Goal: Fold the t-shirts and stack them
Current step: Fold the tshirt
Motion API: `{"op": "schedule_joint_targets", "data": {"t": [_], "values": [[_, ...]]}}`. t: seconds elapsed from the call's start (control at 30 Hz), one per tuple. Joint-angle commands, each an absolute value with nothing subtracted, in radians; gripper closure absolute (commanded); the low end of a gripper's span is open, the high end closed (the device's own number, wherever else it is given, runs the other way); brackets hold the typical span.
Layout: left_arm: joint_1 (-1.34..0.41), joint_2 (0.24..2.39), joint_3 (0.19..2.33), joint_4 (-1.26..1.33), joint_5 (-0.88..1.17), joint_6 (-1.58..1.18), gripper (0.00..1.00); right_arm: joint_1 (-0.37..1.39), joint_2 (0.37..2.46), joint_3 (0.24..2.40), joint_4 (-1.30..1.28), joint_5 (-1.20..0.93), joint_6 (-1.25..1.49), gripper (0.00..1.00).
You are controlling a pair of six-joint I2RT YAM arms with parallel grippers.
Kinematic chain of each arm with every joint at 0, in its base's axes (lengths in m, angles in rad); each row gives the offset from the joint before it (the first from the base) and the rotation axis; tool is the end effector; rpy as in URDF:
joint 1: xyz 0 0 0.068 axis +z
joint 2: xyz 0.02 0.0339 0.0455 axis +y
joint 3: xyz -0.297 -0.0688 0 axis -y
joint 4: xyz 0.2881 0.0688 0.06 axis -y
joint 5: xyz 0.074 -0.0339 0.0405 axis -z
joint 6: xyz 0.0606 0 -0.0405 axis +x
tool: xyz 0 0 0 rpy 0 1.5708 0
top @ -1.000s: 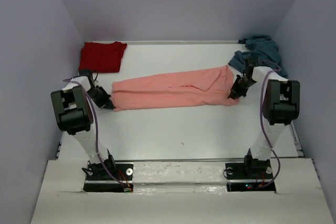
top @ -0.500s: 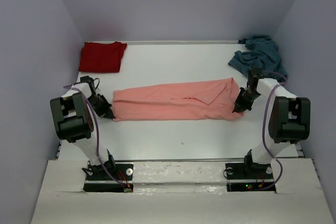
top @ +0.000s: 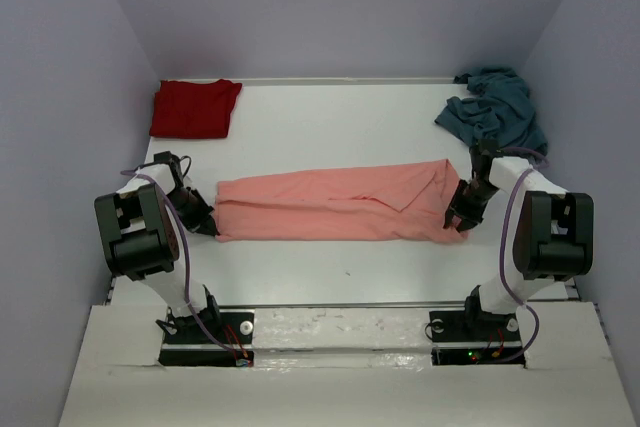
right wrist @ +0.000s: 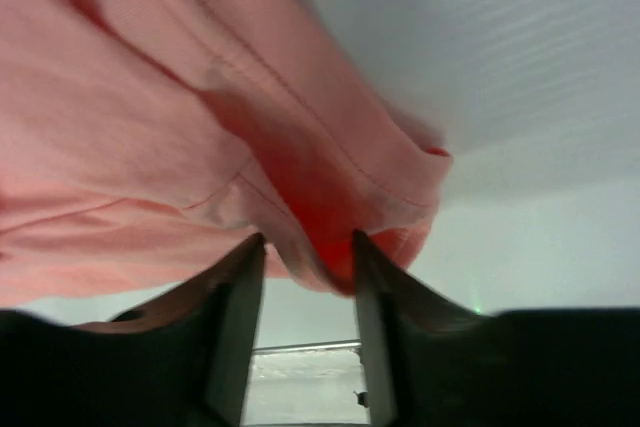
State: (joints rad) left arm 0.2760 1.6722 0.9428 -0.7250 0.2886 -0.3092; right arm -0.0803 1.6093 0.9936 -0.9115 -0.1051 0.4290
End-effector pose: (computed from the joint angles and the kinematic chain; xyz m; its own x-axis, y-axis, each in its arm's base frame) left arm 0.3128 0.0707 0.1305 -0.8405 -0.5412 -0.0246 -0.5094 0.8048 -0.3046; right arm 0.3067 -0.0183 0.1587 -0.8743 0.4854 0.0040 0.4826 0.8684 0.1134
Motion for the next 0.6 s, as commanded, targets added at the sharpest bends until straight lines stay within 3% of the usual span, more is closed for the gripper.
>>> {"op": "schedule_joint_targets", "data": {"t": [0.0, 0.07, 0.1, 0.17, 0.4, 0.57], "values": [[0.273, 1.637, 0.946, -0.772, 0.272, -0.307, 0.92, -0.087, 1.589, 1.041, -0.963, -0.02, 0.42, 0.49], [0.273, 1.635, 0.968, -0.782, 0.253, -0.313, 0.73, -0.087, 1.589, 1.065, -0.974, -0.006, 0.416, 0.41], [0.273, 1.632, 0.976, -0.785, 0.239, -0.316, 0.59, -0.087, 1.591, 1.072, -0.979, -0.006, 0.417, 0.37], [0.273, 1.623, 0.992, -0.795, 0.221, -0.319, 0.48, -0.087, 1.591, 1.095, -0.986, 0.032, 0.417, 0.36], [0.273, 1.577, 1.097, -0.805, 0.19, -0.35, 0.44, -0.087, 1.568, 1.184, -0.991, 0.051, 0.417, 0.36], [0.272, 1.562, 1.204, -0.808, 0.239, -0.365, 0.44, -0.087, 1.552, 1.253, -0.989, -0.089, 0.436, 0.39]]}}
